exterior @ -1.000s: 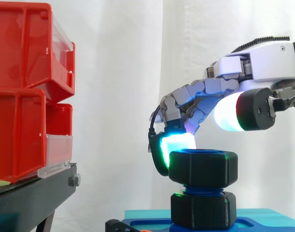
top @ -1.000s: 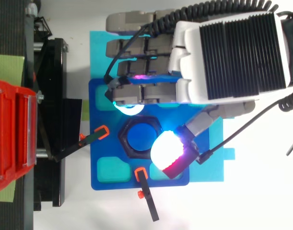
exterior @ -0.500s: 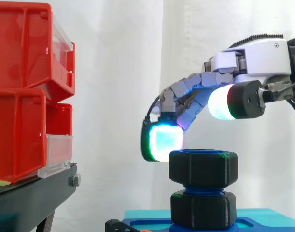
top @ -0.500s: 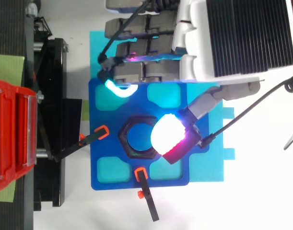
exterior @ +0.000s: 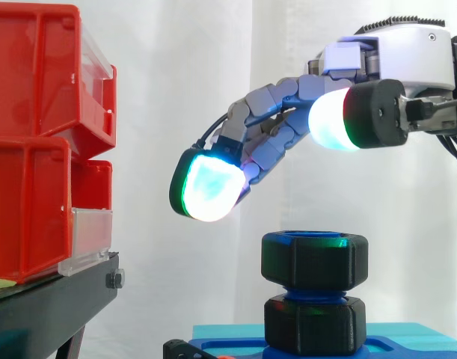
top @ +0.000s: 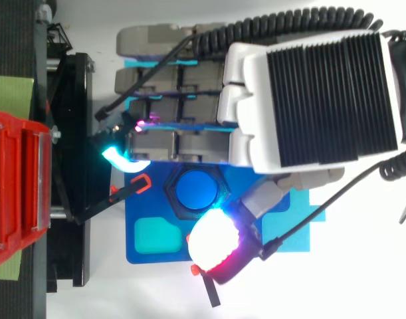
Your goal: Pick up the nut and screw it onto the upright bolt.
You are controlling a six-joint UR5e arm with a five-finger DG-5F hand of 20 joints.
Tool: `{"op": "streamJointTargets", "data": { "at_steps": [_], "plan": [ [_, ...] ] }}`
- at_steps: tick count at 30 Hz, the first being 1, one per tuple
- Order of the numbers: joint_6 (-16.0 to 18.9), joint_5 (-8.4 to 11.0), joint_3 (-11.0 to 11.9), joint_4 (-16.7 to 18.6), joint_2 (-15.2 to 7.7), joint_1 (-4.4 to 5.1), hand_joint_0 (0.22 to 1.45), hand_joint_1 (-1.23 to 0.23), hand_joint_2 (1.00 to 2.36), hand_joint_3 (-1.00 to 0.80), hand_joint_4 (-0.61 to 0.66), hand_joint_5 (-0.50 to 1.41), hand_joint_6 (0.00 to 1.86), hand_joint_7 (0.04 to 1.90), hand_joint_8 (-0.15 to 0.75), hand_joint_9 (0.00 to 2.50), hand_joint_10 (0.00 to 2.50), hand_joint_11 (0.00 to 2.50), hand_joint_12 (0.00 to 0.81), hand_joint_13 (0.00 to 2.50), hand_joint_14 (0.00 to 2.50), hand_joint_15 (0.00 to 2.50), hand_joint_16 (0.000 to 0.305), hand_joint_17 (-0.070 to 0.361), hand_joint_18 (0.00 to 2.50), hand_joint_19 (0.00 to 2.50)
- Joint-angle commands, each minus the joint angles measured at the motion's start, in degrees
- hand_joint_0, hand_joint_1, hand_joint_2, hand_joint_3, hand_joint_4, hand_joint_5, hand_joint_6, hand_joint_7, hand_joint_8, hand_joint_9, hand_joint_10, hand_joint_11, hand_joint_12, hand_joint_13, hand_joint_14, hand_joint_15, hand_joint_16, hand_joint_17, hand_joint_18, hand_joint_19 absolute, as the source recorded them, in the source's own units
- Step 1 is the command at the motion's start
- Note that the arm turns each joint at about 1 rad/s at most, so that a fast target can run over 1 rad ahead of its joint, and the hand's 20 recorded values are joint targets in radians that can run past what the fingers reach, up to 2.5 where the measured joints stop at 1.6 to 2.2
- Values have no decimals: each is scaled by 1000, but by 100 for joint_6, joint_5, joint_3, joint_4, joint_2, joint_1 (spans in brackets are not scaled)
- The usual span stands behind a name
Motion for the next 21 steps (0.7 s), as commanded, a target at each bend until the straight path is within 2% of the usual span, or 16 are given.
{"op": "streamJointTargets", "data": {
  "at_steps": [1,4,11,21],
  "plan": [
    [85,70,-99,36,0,85,509,-133,1000,-500,217,-127,502,701,220,581,0,0,269,485,0,0,28,62,100,0],
    [121,97,-143,115,0,129,508,-130,1000,-500,219,-126,502,721,222,578,0,0,272,481,0,0,28,62,99,0],
    [121,97,-143,80,0,138,514,-127,1000,-500,265,-98,504,936,236,591,0,0,277,492,0,0,26,59,105,0],
    [103,79,-160,-8,0,111,526,-147,1000,-500,264,-80,505,1104,251,633,0,0,261,524,0,0,22,50,129,0]
  ]
}}
